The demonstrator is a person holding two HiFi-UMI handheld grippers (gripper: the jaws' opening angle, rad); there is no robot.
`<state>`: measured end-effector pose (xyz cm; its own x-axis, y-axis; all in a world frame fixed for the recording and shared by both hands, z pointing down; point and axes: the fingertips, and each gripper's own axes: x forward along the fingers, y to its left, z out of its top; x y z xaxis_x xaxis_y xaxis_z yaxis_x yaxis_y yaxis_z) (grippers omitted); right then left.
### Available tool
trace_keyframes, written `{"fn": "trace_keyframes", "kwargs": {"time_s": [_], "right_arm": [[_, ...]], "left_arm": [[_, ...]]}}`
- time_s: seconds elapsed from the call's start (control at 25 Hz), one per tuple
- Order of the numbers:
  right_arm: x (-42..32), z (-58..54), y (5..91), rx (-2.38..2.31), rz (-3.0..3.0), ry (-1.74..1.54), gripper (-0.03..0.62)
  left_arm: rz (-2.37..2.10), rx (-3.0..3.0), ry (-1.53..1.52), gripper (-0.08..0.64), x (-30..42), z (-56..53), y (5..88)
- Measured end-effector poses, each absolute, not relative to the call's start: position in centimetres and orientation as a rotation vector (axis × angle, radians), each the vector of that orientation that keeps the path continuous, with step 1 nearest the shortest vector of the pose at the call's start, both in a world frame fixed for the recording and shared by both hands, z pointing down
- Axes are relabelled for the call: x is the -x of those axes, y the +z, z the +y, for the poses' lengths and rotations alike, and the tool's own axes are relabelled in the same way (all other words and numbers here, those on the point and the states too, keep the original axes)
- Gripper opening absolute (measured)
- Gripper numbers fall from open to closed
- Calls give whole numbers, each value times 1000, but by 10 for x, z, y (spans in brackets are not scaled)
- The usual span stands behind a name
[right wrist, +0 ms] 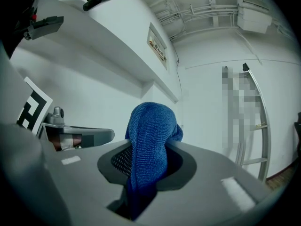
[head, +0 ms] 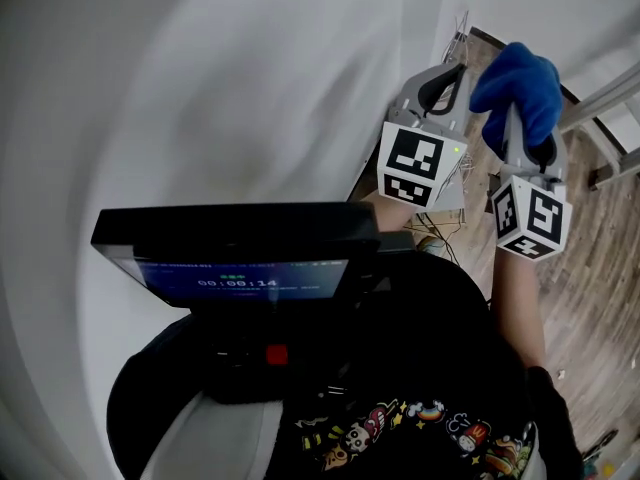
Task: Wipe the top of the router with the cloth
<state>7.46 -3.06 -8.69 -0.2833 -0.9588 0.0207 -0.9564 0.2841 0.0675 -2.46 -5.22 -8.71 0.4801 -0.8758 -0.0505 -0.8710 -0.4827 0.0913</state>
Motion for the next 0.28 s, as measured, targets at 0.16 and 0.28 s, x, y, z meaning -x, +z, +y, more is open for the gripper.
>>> {"fn": "trace_keyframes", "kwargs": {"time_s": [0.16,0.28], "right_arm": [[-73,-28,-77,-1832,-2473,-50,120],[-77,-25,-72,-1835,-2463,-45,120]], "left_arm": [[-1563,-2657,-116,0,23,-49,-77],[-1549,-2666,-102,0,18,-45,-72]]}}
